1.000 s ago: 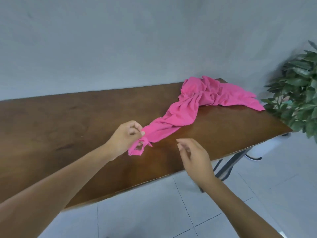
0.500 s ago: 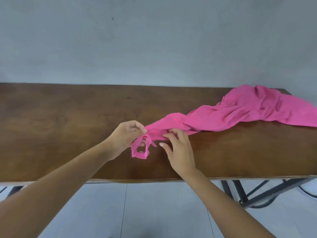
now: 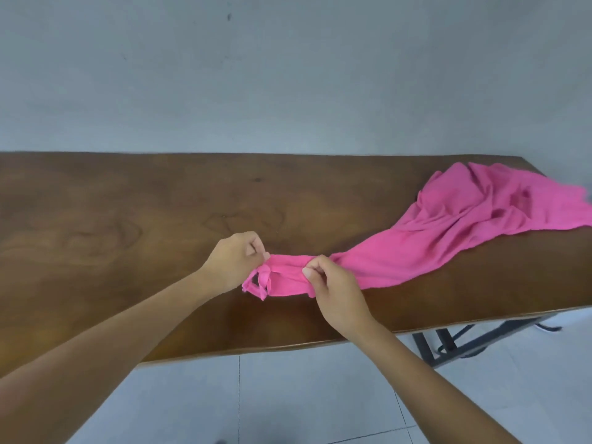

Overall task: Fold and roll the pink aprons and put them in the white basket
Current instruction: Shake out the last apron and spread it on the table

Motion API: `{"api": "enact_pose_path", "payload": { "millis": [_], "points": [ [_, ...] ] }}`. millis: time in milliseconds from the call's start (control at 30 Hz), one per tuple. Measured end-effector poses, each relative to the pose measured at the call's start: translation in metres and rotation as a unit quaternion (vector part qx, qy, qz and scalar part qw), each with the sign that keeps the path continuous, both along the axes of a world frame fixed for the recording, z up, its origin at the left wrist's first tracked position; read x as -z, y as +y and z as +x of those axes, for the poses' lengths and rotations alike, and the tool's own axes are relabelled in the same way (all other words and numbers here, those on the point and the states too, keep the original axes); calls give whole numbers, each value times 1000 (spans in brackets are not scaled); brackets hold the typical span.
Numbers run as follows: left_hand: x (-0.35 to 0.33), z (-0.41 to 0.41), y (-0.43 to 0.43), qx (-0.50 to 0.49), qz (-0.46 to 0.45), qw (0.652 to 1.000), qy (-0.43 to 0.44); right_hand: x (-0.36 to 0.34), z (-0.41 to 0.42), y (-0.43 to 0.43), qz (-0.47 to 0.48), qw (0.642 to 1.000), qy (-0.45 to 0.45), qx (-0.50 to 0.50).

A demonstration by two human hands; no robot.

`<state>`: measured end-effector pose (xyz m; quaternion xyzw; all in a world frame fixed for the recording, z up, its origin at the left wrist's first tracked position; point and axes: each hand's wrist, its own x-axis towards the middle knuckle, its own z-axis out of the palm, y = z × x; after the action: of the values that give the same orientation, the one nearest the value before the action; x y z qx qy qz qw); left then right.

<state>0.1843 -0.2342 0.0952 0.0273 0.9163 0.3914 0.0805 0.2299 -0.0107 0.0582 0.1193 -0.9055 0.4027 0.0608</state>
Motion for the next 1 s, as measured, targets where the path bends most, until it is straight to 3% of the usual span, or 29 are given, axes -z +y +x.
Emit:
{"api": "enact_pose_path", "payload": {
  "millis": [100, 233, 400, 500, 700, 867, 1000],
  "points": [
    [12, 13, -13, 65, 22, 991, 118, 5, 5, -17, 7, 999, -19, 44],
    [34, 22, -25, 210, -9, 964, 164, 9, 14, -30, 16, 994, -48, 94],
    [53, 22, -22, 209, 42, 961, 178, 9, 27, -44, 48, 987, -61, 141],
    [49, 25, -20, 191, 100, 968, 130, 6, 38, -50, 60, 987, -45, 142],
    [35, 50, -28, 206, 171, 962, 52, 4, 62, -54, 245, 958, 88, 125],
    [18, 88, -29, 171, 173, 967, 70, 2, 86, -53, 343, 890, 274, 127],
    [2, 129, -28, 179, 191, 964, 46, -8, 115, -41, 401, 854, 303, 132]
  ]
}}
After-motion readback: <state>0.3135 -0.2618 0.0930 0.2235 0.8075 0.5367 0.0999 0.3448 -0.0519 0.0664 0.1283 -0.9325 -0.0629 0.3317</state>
